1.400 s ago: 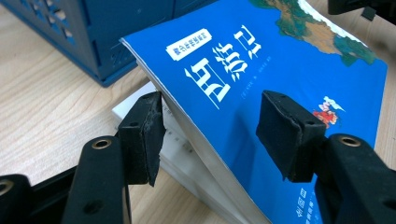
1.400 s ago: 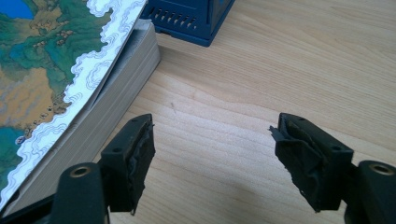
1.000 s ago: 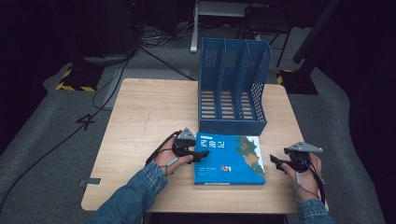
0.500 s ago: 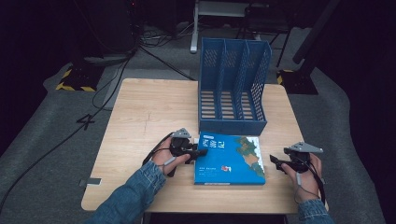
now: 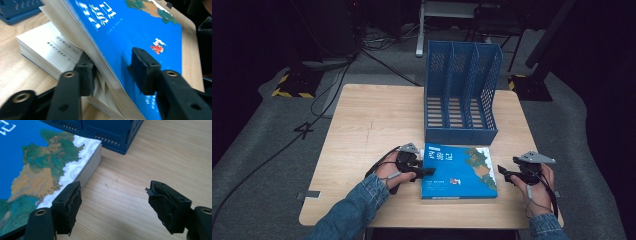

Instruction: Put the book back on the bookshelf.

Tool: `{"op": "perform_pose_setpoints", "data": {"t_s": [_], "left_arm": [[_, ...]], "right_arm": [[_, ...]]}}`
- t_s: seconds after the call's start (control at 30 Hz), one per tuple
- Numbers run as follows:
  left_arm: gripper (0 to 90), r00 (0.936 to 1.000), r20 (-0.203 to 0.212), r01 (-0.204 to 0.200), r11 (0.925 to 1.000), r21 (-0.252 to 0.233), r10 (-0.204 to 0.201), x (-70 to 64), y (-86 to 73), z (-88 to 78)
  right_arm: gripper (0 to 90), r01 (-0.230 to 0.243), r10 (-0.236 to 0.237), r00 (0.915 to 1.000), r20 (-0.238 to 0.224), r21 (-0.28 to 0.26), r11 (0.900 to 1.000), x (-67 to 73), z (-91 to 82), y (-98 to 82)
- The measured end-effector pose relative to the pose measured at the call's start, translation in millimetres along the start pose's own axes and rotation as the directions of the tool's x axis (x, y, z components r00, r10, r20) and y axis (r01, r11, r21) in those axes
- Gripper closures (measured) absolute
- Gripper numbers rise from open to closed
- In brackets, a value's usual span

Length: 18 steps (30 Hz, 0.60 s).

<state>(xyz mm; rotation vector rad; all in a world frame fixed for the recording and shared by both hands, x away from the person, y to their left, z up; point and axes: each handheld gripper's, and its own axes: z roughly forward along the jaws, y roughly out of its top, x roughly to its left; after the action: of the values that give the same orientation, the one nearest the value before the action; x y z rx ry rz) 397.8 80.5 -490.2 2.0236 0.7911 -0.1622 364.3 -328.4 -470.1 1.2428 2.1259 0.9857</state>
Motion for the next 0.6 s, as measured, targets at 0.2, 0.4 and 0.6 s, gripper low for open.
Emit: {"op": "perform_pose_setpoints", "data": {"t_s": [0.2,0.4,0.6], "left_arm": [[55.7,0.9985,0.047,0.027,0.9987,0.042,-0.029,-6.1,-1.5,1.0],[63.4,0.9980,0.052,0.034,0.9981,0.053,-0.036,-10.1,2.6,-0.1],[74.1,0.9942,0.081,0.067,0.9956,0.066,-0.072,-15.3,14.3,-6.5]], "right_arm": [[20.8,0.021,-0.021,0.9998,-0.005,-0.058,0.998,6.8,-3.1,6.1],[17.2,0.031,-0.032,0.9993,-0.019,-0.083,0.996,13.2,-8.1,10.4],[16.8,0.068,-0.076,0.9954,-0.058,-0.119,0.991,34.8,-20.6,23.4]]}}
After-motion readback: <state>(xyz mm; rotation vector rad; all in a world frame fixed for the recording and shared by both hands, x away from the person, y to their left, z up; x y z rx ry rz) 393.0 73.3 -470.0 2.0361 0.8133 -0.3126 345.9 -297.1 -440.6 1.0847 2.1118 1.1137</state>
